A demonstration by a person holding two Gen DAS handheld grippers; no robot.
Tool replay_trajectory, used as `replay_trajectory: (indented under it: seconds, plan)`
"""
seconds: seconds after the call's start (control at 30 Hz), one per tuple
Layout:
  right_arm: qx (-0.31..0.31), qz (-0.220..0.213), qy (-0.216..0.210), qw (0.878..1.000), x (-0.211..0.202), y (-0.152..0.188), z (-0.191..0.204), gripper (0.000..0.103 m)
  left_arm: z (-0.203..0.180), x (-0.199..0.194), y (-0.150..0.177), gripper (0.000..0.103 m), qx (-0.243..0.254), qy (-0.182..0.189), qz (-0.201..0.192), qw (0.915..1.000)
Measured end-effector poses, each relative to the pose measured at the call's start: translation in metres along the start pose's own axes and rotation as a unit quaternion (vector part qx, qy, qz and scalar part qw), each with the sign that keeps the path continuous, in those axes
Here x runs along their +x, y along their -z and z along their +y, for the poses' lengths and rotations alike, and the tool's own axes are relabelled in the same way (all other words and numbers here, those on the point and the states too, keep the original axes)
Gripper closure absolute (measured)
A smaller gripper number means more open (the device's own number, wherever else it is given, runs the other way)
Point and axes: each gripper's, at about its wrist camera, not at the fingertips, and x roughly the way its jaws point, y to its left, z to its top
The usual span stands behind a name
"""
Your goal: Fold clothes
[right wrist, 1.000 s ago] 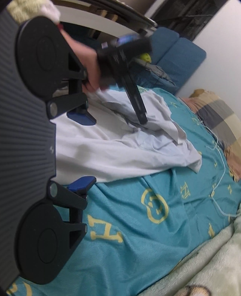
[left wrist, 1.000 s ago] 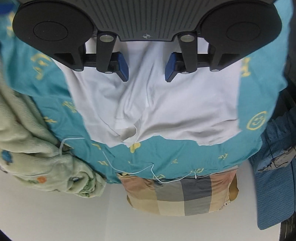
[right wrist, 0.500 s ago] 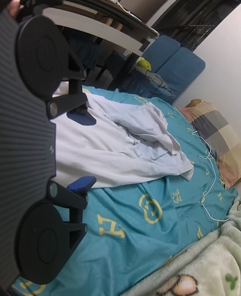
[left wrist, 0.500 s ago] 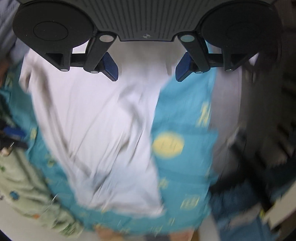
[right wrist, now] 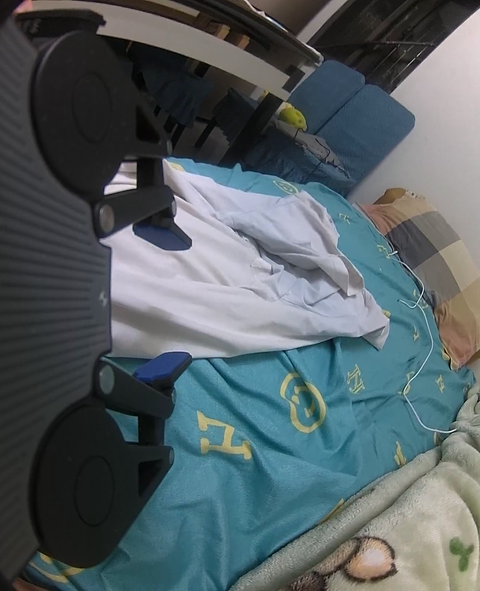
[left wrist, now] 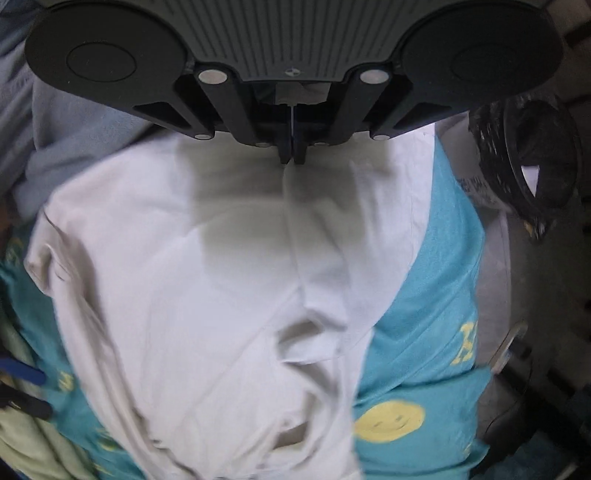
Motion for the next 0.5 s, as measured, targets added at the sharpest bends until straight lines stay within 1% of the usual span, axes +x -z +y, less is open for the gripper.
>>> replay_trajectory:
  seconds: [0.07,0.13,0.23,0.3,0.37,0.4,0.5]
  plan:
    - [0.005,-0.001,-0.006,1.0,-0.001,-0.001,-0.002,0.039,-0.009,-0.027,-0.003,0.102,0.0,0.018,-0.025,0.9995]
    - [0.009,-0.003,-0.008,1.0,-0.002,-0.002,-0.003,0.039,-0.018,-0.063,-0.008,0.102,0.002,0.041,-0.056,0.9976]
    - [0.017,-0.005,-0.01,1.0,-0.004,-0.004,-0.005,0.039,-0.039,-0.113,-0.016,0.102,0.008,0.075,-0.101,0.992]
    - [0.021,-0.007,-0.013,1.0,-0.006,-0.005,-0.007,0.039,-0.058,-0.132,-0.02,0.102,0.014,0.103,-0.119,0.9875]
    - [0.023,-0.009,-0.013,1.0,-0.009,-0.005,-0.008,0.039,-0.084,-0.132,-0.018,0.102,0.033,0.122,-0.12,0.9847]
    - [0.023,-0.01,-0.013,1.0,-0.009,-0.006,-0.009,0.039,-0.097,-0.122,-0.016,0.102,0.044,0.128,-0.11,0.9847]
    - [0.022,-0.007,-0.013,1.0,-0.011,-0.006,-0.011,0.039,-0.124,-0.067,-0.005,0.102,0.064,0.134,-0.074,0.9861]
